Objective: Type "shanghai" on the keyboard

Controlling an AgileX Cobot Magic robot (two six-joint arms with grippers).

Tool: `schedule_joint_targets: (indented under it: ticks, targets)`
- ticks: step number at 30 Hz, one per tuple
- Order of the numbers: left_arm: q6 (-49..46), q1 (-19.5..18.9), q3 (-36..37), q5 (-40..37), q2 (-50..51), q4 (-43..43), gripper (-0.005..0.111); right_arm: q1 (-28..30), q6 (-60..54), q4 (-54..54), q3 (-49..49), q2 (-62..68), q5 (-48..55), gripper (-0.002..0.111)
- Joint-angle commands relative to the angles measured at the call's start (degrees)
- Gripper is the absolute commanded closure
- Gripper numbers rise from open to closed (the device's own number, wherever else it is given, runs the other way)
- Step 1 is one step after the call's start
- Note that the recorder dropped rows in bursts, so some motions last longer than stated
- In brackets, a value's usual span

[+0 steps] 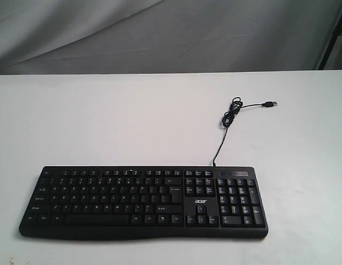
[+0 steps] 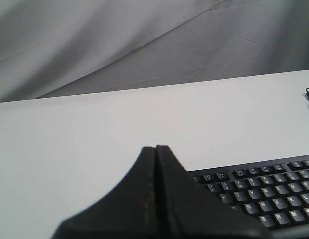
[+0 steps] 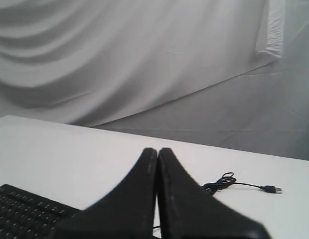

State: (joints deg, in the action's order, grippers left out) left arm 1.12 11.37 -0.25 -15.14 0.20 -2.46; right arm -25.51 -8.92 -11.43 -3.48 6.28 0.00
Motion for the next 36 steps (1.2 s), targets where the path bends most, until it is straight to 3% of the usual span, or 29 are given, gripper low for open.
schedule_joint_targets:
  ticks: [1, 8, 16, 36]
  targets:
    - [0.16, 0.23, 0.25, 0.27, -0.20, -0.04, 0.107, 4.80, 0.41, -0.14, 0.42, -6.28, 8.10, 0.108]
    - [0.16, 0.23, 0.25, 0.27, -0.20, -0.04, 0.107, 7.64, 0.41, -0.14, 0.42, -6.28, 9.26, 0.108]
    - [0.16, 0.23, 0.25, 0.27, -0.20, -0.04, 0.107, 7.64, 0.41, -0.14, 0.42, -6.28, 19.17, 0.108]
    - [0.16, 0.23, 0.25, 0.27, -0.20, -0.04, 0.107, 7.64, 0.41, -0.14, 0.42, -6.28, 19.17, 0.108]
